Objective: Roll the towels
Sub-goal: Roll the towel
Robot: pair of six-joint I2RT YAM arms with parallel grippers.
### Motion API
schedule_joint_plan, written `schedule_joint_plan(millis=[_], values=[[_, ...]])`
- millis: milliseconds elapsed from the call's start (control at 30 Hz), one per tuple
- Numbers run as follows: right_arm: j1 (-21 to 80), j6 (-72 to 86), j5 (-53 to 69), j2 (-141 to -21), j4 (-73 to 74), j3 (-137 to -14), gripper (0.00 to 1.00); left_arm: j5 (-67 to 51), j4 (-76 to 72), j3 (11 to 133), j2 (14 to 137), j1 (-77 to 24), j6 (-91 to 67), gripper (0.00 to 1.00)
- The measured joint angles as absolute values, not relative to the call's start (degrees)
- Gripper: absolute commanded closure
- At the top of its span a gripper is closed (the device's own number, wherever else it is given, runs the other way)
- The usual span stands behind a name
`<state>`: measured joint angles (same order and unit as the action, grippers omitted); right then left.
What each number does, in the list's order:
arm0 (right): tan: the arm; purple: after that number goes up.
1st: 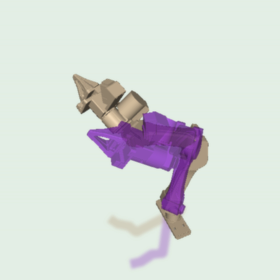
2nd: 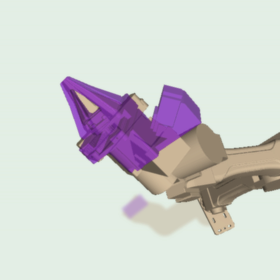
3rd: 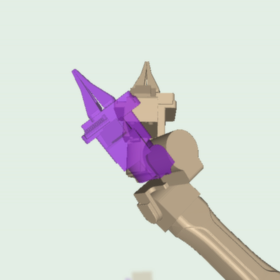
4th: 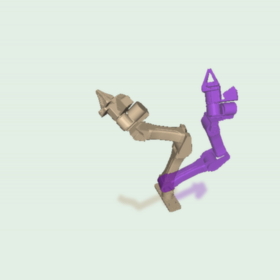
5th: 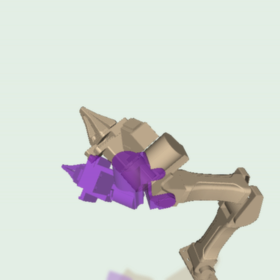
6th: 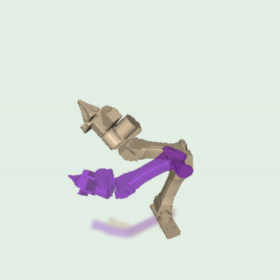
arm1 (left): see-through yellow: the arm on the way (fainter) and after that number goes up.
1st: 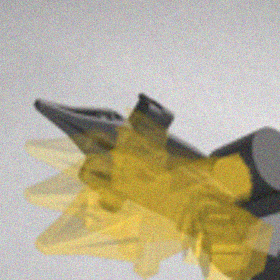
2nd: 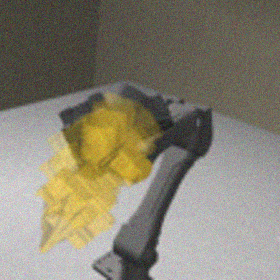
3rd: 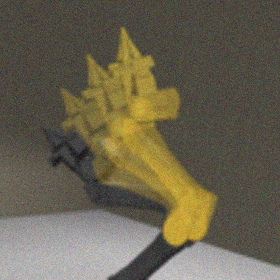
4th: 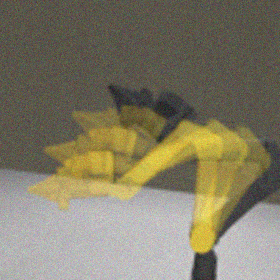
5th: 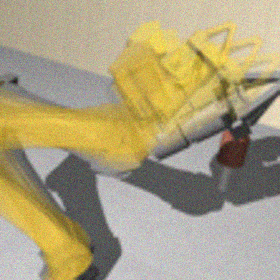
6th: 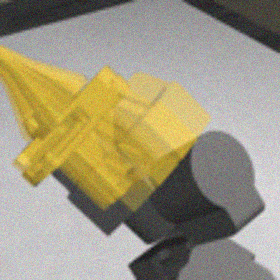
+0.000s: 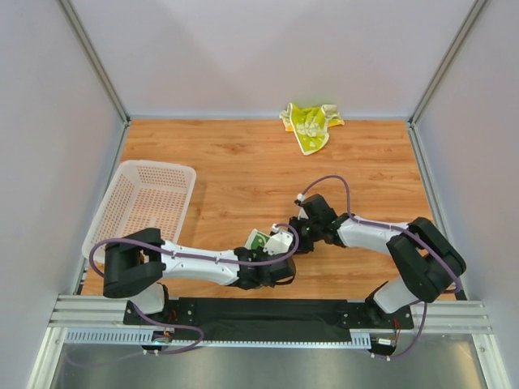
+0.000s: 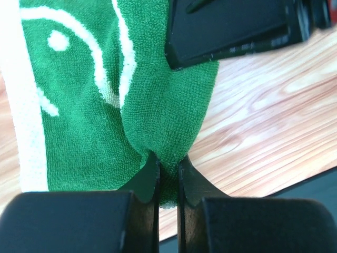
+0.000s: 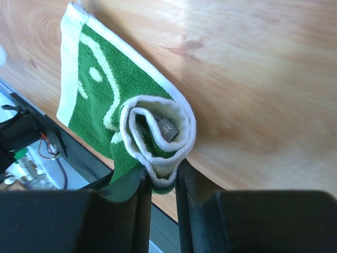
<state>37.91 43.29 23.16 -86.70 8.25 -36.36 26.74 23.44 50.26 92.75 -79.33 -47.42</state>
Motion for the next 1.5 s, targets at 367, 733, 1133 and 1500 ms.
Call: schedule_joint_plan(millis=[367, 733, 1133, 1500], values=[[26.5, 38.9, 24.3, -84.9, 11.4, -35.6, 0.52, 22.4, 17.5, 47.3, 90.4, -78.9, -46.0, 1.00], [19.5, 36.1, 20.6, -78.3, 14.1, -33.0, 0.51, 10.2, 11.4, 42.3, 86.2, -74.4, -45.8, 1.00], [19.2, 36.8, 28.2, -64.7, 7.7, -24.5, 0.35, -11.9, 8.7, 40.0, 84.9, -65.4, -49.6, 1.00], [19.2, 42.5, 38.0, -54.5, -4.7, -12.2, 0.30, -25.3, -3.9, 32.3, 86.3, -57.6, -56.3, 1.00]])
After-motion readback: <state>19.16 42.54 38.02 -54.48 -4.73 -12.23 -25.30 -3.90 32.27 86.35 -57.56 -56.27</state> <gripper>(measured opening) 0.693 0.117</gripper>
